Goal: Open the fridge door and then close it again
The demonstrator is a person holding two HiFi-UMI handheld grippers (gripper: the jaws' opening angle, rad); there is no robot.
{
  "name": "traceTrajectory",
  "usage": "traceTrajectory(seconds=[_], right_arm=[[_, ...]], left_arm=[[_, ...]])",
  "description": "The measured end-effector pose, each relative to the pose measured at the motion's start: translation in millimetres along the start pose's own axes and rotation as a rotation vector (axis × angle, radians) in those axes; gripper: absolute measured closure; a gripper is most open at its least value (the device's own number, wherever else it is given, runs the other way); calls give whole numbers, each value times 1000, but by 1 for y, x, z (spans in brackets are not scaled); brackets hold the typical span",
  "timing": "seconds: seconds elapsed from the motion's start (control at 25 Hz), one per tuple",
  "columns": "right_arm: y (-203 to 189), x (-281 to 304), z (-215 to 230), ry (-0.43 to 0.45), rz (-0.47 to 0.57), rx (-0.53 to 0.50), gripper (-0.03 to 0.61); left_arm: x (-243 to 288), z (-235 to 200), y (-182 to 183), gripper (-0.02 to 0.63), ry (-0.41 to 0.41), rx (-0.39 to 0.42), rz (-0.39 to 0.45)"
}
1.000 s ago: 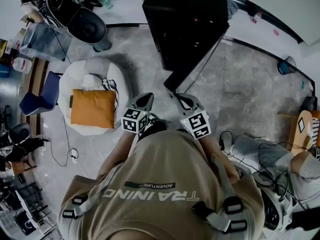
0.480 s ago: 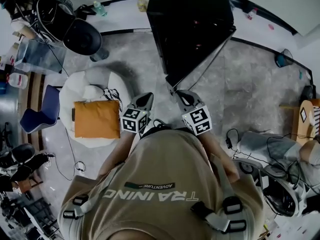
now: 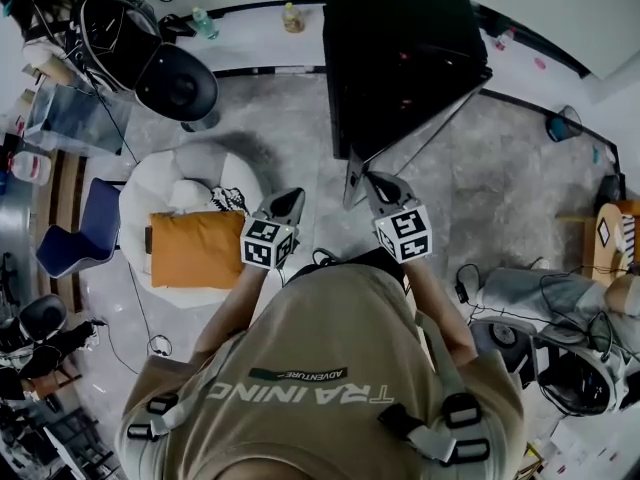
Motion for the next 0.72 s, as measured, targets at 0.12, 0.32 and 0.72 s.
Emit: traceTrajectory(seconds=[0.12,0.32,0.72], right_arm=[[8,9,-3,-9,4,-24,583],[17,18,-9,6,-18,-101,583],[25,43,-4,68,3,-140,583]], left_arm=[[-5,-8,-1,614,-4,15,13],[-12,-11,-7,613,-5,-25,58],[-10,-17,-9,612,18,-60,95]])
Point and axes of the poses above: the fingertips, and each gripper's own axes: x forward along the fingers, z to its right, y out of its top, the point moved 9 cm from there along -x, backward along the fingers, and after that the axes turned 2 degrees about -y, right-handed, at the moved point
